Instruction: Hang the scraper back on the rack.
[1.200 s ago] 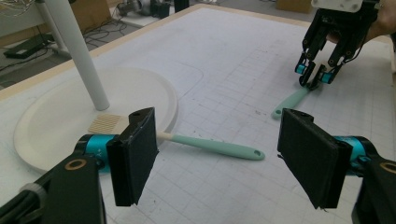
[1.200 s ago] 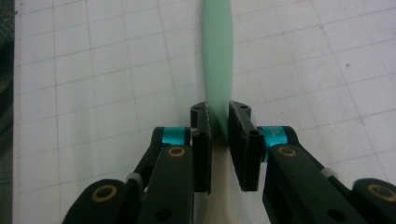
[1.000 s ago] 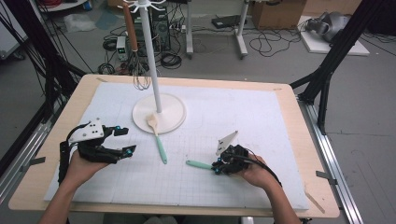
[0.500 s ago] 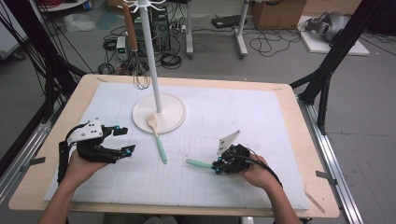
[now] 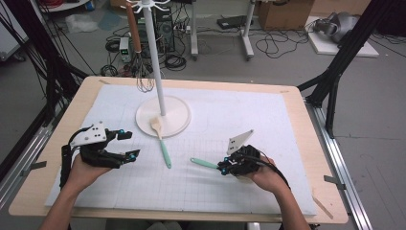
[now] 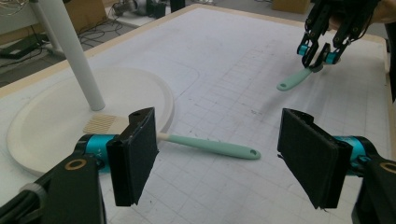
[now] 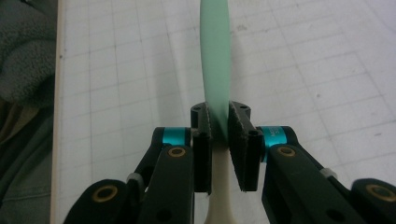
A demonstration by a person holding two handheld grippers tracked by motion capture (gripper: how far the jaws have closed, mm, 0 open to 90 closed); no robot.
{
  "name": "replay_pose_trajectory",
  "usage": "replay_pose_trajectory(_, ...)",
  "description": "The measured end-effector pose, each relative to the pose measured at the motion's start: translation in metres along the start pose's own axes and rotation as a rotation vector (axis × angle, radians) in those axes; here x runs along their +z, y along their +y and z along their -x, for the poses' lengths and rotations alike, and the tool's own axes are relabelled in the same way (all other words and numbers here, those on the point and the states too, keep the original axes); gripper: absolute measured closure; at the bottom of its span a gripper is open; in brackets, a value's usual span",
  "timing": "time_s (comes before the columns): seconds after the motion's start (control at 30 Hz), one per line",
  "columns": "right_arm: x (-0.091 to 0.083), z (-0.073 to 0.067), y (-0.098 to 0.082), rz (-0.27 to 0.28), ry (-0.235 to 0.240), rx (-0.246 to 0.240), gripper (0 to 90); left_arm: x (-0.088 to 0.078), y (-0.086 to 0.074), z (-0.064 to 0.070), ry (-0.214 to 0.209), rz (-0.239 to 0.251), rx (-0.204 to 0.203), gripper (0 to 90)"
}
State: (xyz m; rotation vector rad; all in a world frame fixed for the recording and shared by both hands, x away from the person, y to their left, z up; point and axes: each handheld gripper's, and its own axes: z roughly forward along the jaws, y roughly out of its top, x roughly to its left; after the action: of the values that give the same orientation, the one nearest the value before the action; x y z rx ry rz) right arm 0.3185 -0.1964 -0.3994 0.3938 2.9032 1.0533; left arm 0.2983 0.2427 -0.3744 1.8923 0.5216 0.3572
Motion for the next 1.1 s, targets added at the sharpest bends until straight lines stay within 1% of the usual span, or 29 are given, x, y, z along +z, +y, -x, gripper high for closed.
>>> replay_pose_trajectory(0.1, -0.003, 0.0, 0.006, 0.018, 0.0, -0.012, 79.9, 0.0, 0.0, 0.0, -0.003, 0.002, 0.002, 28.8)
replay_pose_trajectory(0.27, -0.008, 0.0, 0.013, 0.027, 0.003, -0.019, 79.9, 0.0, 0.0, 0.0, -0.007, 0.002, 0.002, 28.8)
replay_pose_trajectory(0.6, -0.013, 0.002, 0.018, 0.073, 0.019, -0.012, 79.9, 0.003, 0.001, 0.002, -0.02, 0.002, 0.003, 28.8)
replay_pose_trajectory(0.8, -0.015, 0.001, 0.027, 0.107, 0.03, -0.029, 79.9, 0.005, 0.002, 0.003, -0.03, 0.002, 0.005, 28.8)
replay_pose_trajectory(1.1, -0.018, 0.002, 0.042, 0.137, 0.046, -0.052, 79.8, 0.007, 0.003, 0.006, -0.047, 0.003, 0.008, 28.8)
